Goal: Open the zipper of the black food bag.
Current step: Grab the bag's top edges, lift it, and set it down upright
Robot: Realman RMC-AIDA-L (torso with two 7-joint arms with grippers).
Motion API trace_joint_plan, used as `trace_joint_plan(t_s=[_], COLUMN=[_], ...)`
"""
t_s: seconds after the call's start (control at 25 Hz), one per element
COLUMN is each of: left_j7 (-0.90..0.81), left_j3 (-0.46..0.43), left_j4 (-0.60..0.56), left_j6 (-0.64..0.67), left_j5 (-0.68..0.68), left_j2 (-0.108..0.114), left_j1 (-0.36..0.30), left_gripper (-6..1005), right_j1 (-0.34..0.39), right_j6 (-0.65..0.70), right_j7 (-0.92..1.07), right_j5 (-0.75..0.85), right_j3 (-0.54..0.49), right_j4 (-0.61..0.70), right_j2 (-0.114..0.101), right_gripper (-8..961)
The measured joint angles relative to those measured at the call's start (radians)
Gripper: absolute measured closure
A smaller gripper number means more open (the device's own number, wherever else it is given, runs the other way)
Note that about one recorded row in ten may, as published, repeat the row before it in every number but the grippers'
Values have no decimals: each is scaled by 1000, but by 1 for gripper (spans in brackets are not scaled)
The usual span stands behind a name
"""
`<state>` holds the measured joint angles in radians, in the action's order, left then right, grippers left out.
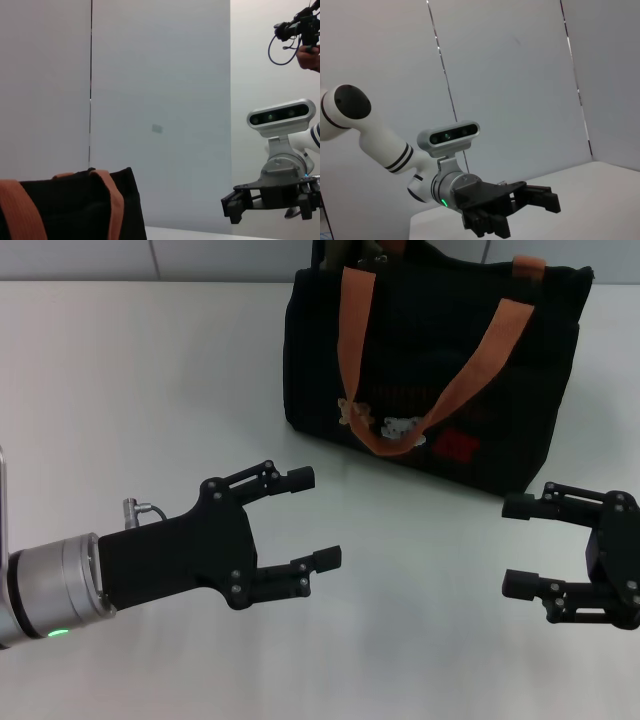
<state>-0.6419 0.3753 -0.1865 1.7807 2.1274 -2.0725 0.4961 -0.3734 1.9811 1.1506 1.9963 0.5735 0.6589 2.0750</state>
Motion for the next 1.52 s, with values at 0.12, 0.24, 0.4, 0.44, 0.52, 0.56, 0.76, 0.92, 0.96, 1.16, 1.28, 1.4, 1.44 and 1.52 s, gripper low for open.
trace_joint_plan(t_s=[0.12, 0.24, 0.4, 0.44, 0.52, 0.56, 0.76, 0.92, 0.96, 1.16, 1.28, 1.4, 1.44, 1.52], left_j7=[4, 8, 20, 32, 61, 71, 88, 89, 89, 91, 98, 115, 118, 122], left_j3=[-3, -6, -43, -71, -139, -167, -233, -237, -238, -251, -289, -340, -352, -362], left_j4=[1, 2, 5, 12, 37, 51, 92, 107, 114, 138, 146, 149, 149, 149], left_j6=[1, 2, -18, -35, -83, -115, -278, -401, -439, -538, -554, -541, -534, -528], left_j5=[-3, -4, -11, -18, -44, -63, -116, -121, -122, -127, -127, -127, -127, -127], left_j2=[0, -1, -3, -4, -4, -5, -6, -6, -7, -8, -8, -6, -5, -3], left_j1=[-2, -2, 0, 0, 4, 10, 91, 189, 214, 270, 275, 248, 237, 226], left_gripper=[189, 191, 193, 193, 194, 195, 197, 199, 199, 202, 203, 205, 205, 206], right_j1=[0, 0, 0, 1, 1, 1, -1, -6, -6, -7, -7, -5, -4, -2], right_j6=[-11, -18, -18, -18, -18, -18, -18, -18, -18, -18, -18, -18, -18, -18], right_j7=[0, 0, 0, 0, 0, 0, 0, 7, 9, 10, 12, 13, 13, 13], right_j5=[0, 1, 1, 1, 1, 1, 0, 2, 2, 2, 2, 2, 2, 1], right_j3=[1, 2, 3, 2, -1, -2, -1, 1, 2, 2, 2, 0, 0, 0], right_j4=[-1, -4, -4, -4, -4, -4, -3, -3, -4, -4, -4, -3, -3, -2], right_j2=[1, 2, 2, 2, 2, 2, 2, 2, 2, 2, 2, 1, 1, 0], right_gripper=[158, 159, 160, 160, 160, 160, 161, 161, 161, 162, 162, 162, 162, 162])
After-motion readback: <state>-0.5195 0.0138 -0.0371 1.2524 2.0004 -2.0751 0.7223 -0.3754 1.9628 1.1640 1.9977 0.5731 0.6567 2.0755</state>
